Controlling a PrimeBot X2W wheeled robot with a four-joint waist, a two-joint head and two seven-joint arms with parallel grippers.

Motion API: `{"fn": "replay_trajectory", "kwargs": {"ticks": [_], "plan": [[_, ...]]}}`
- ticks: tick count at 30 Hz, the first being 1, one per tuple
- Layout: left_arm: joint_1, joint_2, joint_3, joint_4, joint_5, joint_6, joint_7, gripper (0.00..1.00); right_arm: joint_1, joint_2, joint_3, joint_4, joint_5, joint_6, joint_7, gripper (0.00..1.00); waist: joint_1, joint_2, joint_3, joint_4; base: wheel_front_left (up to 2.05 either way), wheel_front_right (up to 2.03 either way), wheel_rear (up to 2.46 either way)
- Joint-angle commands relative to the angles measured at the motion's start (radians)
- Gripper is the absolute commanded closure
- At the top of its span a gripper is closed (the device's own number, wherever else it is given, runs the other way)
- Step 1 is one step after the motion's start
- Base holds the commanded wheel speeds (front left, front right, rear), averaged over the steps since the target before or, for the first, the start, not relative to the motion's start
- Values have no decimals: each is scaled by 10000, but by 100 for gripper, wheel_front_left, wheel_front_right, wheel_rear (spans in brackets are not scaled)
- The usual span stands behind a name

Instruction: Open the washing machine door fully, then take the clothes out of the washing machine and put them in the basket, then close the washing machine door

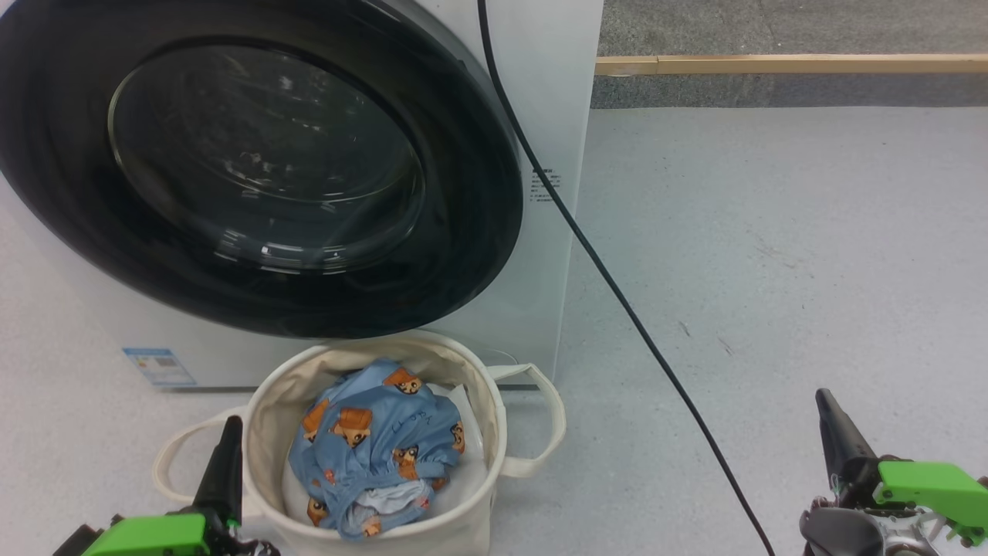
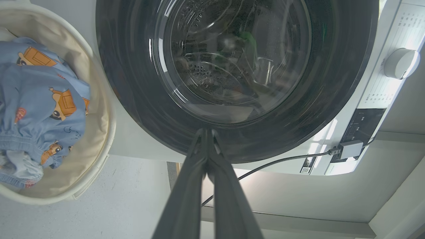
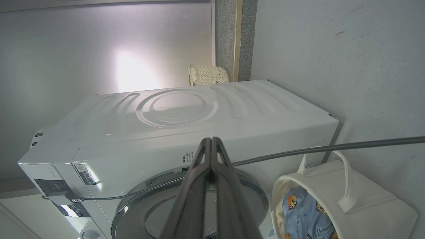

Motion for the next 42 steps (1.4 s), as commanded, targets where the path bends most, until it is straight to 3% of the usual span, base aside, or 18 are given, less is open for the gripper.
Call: {"fn": "replay_trajectory", "kwargs": {"ticks": [1, 42], "plan": [[-252, 56, 334, -371, 34, -69, 78, 100, -155, -33, 200, -378, 59, 2, 71, 100, 0, 0, 0, 0, 0, 0, 0], [-252, 56, 334, -371, 34, -69, 78, 100, -155, -33, 200, -378, 59, 2, 71, 100, 0, 0, 0, 0, 0, 0, 0]]}}
